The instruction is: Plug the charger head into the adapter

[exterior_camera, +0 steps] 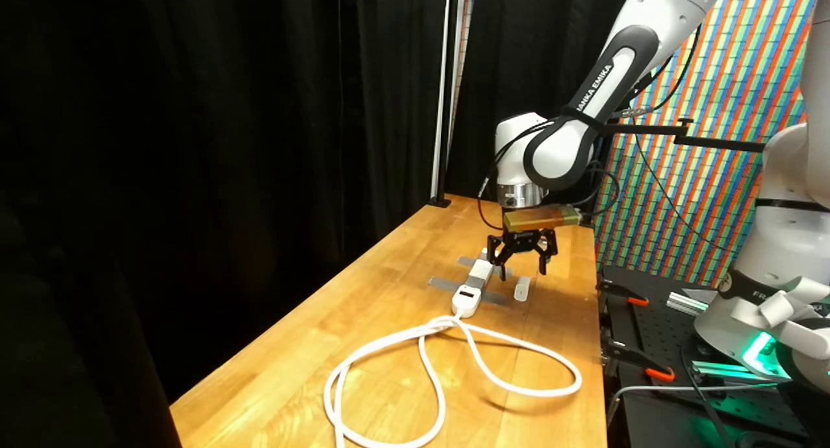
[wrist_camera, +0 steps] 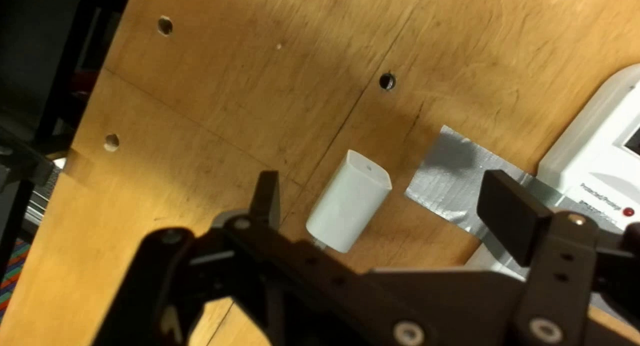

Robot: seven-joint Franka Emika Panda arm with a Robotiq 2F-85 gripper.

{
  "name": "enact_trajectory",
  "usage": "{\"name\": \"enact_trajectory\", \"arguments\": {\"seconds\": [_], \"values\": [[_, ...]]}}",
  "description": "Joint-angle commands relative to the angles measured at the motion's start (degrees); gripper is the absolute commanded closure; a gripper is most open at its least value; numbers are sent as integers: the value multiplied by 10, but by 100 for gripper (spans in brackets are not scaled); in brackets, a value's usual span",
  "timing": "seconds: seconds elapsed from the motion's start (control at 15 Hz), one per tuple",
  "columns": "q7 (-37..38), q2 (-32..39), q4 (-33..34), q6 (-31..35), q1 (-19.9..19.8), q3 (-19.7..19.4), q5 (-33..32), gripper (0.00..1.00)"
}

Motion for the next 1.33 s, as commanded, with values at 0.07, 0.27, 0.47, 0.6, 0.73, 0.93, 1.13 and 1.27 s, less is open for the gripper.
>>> {"name": "enact_trajectory", "arguments": {"seconds": [0.07, 0.27, 0.47, 0.6, 0.73, 0.93, 1.13, 1.27], "values": [[33, 37, -6, 59, 29, -21, -10, 0], [54, 60, -5, 91, 46, -34, -12, 0], [74, 76, -3, 102, 61, -47, -14, 0], [85, 82, -4, 105, 68, -56, -14, 27], [101, 86, -6, 110, 80, -70, -25, 31], [130, 86, -6, 116, 99, -91, -56, 24], [153, 86, -4, 113, 111, -103, -81, 55], [161, 84, -4, 112, 113, -105, -89, 63]]}}
